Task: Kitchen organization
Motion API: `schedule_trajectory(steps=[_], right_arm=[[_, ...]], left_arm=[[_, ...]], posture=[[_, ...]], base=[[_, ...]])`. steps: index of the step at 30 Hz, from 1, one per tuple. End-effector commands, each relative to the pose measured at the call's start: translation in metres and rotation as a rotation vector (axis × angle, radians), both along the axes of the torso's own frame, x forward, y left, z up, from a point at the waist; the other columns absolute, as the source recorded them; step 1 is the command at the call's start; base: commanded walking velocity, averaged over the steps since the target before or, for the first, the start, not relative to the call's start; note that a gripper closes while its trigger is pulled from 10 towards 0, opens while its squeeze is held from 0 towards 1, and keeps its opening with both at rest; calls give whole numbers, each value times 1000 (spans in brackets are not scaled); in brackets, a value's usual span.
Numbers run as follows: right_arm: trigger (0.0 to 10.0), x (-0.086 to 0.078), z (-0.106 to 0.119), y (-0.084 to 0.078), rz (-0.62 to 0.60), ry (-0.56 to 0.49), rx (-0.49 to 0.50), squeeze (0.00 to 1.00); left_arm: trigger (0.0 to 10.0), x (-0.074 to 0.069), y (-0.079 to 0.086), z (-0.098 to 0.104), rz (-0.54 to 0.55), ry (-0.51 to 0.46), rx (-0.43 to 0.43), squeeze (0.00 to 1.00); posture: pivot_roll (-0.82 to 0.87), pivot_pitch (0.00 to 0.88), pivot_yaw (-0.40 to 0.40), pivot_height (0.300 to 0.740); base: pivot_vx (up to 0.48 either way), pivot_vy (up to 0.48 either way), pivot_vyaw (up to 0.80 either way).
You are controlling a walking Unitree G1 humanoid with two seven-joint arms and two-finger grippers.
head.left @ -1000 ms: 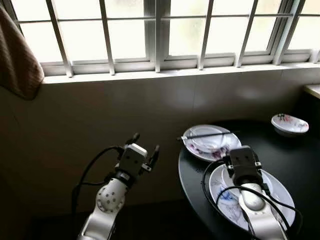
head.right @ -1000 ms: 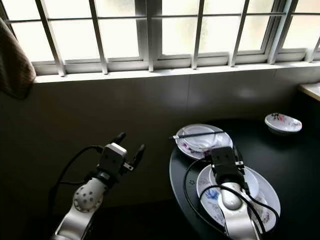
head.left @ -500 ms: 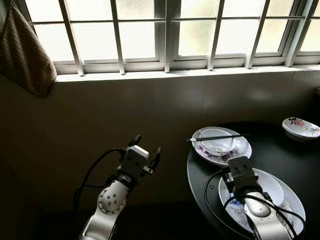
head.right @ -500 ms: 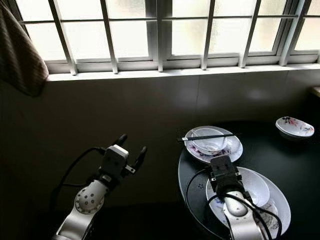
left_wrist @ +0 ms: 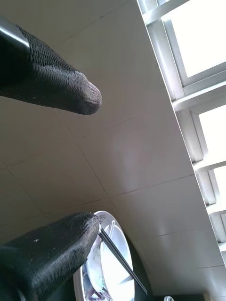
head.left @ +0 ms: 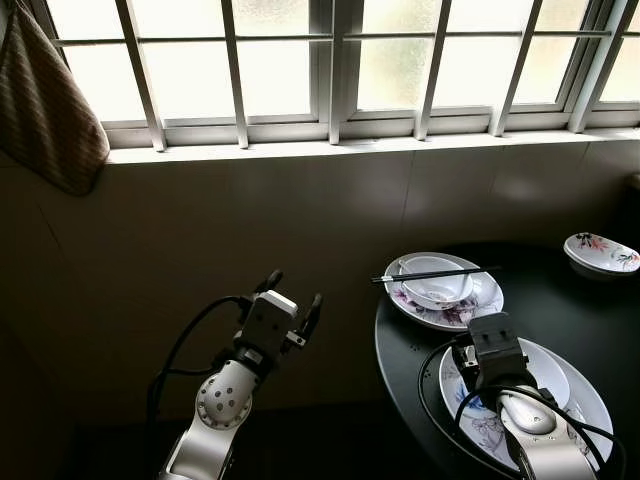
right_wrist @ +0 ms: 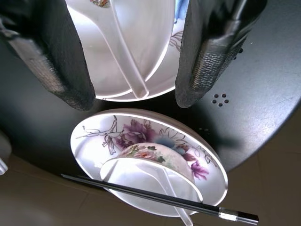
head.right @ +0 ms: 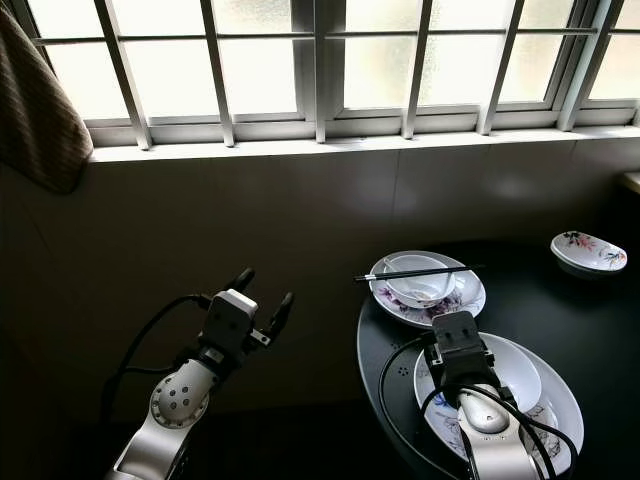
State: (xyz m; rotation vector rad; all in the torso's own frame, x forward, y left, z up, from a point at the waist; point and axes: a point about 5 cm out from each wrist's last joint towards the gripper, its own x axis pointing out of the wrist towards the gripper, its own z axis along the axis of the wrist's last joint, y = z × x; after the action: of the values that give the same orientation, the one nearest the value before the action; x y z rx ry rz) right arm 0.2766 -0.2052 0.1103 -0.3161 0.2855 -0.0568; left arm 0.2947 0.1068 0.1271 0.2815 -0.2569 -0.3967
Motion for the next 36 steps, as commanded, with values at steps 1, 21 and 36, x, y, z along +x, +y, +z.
schedule_trajectory(steps=[1, 21, 36], right_arm=[[10000, 2, -1, -2, 8, 14, 16, 0], [8392, 10, -25, -23, -91, 133, 153, 0], [0, 6, -40, -35, -161, 191, 295, 0]], left_arm=[[10000, 0, -1, -1, -6, 1, 12, 0], [10000, 0, 2, -6, 10, 14, 21, 0], [10000, 1, 3, -7, 8, 16, 30, 0]], posture=[[-164, 0, -12, 740], [-149, 0, -21, 740], [-151, 0, -17, 740]], base=[[0, 0, 0], [0, 0, 0], [0, 0, 0]])
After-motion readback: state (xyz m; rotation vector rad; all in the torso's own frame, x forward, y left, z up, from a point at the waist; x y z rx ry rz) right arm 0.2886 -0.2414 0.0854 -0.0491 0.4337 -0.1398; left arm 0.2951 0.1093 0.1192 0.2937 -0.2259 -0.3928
